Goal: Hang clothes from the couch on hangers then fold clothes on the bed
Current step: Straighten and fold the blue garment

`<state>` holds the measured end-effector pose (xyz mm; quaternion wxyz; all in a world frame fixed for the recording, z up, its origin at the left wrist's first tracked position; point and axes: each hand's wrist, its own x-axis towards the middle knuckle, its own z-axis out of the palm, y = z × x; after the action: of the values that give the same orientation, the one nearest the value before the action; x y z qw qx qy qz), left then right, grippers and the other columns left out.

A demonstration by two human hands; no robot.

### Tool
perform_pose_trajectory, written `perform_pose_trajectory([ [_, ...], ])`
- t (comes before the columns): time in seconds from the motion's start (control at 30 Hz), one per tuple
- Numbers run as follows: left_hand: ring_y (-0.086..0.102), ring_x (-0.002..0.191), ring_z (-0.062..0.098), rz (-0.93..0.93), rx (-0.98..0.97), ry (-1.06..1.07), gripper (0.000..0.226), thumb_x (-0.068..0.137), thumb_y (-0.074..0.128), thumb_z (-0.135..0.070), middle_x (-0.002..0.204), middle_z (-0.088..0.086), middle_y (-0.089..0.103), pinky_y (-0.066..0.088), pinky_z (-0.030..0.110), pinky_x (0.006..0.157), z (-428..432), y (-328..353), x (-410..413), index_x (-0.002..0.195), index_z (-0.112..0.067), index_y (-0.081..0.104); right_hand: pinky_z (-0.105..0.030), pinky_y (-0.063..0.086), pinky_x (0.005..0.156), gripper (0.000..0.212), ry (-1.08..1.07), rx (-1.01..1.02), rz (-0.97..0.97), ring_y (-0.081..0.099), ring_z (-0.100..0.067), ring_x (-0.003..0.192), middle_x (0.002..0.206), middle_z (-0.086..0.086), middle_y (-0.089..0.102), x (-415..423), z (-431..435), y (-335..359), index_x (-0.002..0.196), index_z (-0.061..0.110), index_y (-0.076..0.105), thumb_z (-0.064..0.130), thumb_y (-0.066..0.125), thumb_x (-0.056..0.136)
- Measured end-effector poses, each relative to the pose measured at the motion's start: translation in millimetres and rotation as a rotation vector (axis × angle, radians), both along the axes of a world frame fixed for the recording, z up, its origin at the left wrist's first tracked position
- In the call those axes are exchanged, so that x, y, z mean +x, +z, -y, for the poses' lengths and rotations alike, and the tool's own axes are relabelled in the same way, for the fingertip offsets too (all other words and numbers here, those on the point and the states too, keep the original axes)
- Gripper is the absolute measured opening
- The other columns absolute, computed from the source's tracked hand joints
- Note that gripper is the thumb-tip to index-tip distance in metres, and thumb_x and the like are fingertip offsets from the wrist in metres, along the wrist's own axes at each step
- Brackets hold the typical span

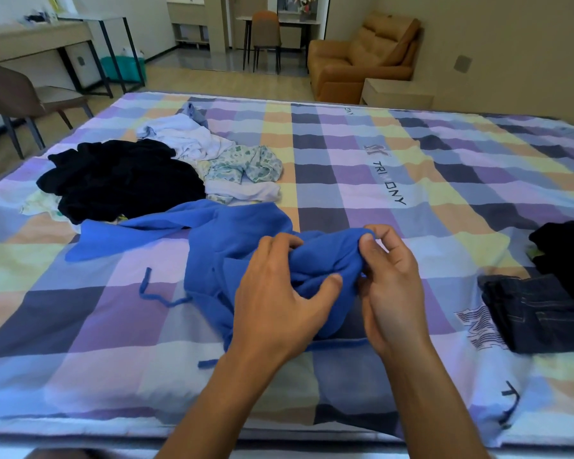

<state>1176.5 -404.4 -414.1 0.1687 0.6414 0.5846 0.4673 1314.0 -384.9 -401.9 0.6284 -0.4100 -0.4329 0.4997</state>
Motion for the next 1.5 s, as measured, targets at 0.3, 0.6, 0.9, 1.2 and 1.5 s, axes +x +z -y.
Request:
perform_pose_trajectory([
  [0.3,0.036,0.058,0.012,0.156,-0.176,-0.206,0.036,0.091,0.056,-0.04,0.061,-0.007,0.038,0.034,0.036,0.058,-14,2,-4,0.069,-0.015,0.042,-0.022,0.037,0.059,0.019,-0.131,0.158,0.318,0.039,-0.007,0.06,0.068,0.004,0.045,-15,-7,-11,0.088,0.015,0.051,0.025,0.046,0.103],
  [0.6,0.072,0.104,0.028,0.607,-0.441,-0.186,0.028,0.105,0.051,-0.019,0.101,0.007,0.078,0.052,0.054,0.1,-23,13,-28,0.097,-0.016,0.078,-0.031,0.034,0.049,0.039,0.205,0.118,0.606,0.037,-0.017,0.051,0.063,-0.015,0.049,5,-4,-6,0.099,0.018,0.038,-0.011,0.058,0.081],
  [0.9,0.067,0.11,0.032,1.294,-0.633,-0.273,0.044,0.105,0.044,-0.027,0.123,0.026,0.068,0.057,0.038,0.089,-23,23,-28,0.127,0.006,0.062,-0.044,0.05,0.064,0.055,-0.021,0.115,0.949,0.05,-0.01,0.076,0.096,0.005,0.047,6,-15,-34,0.109,0.033,0.035,0.0,0.067,0.077],
  [1.2,0.07,0.106,0.029,1.142,-0.506,-0.307,0.038,0.104,0.045,-0.023,0.114,0.024,0.072,0.058,0.036,0.094,-23,17,-26,0.114,0.006,0.067,-0.045,0.046,0.081,0.011,-0.026,0.503,1.045,0.054,-0.015,0.098,0.103,0.01,0.05,7,-6,-24,0.096,0.022,0.063,0.025,0.065,0.086],
  [1.5,0.056,0.128,0.035,0.652,-0.25,-0.675,0.056,0.083,0.063,0.002,0.132,0.021,0.06,0.048,0.044,0.108,-11,3,-30,0.137,-0.009,0.055,-0.022,0.039,0.066,0.017,-0.032,0.253,0.641,0.052,-0.016,0.076,0.091,-0.005,0.048,-3,-12,-24,0.071,0.004,0.056,0.015,0.055,0.083],
])
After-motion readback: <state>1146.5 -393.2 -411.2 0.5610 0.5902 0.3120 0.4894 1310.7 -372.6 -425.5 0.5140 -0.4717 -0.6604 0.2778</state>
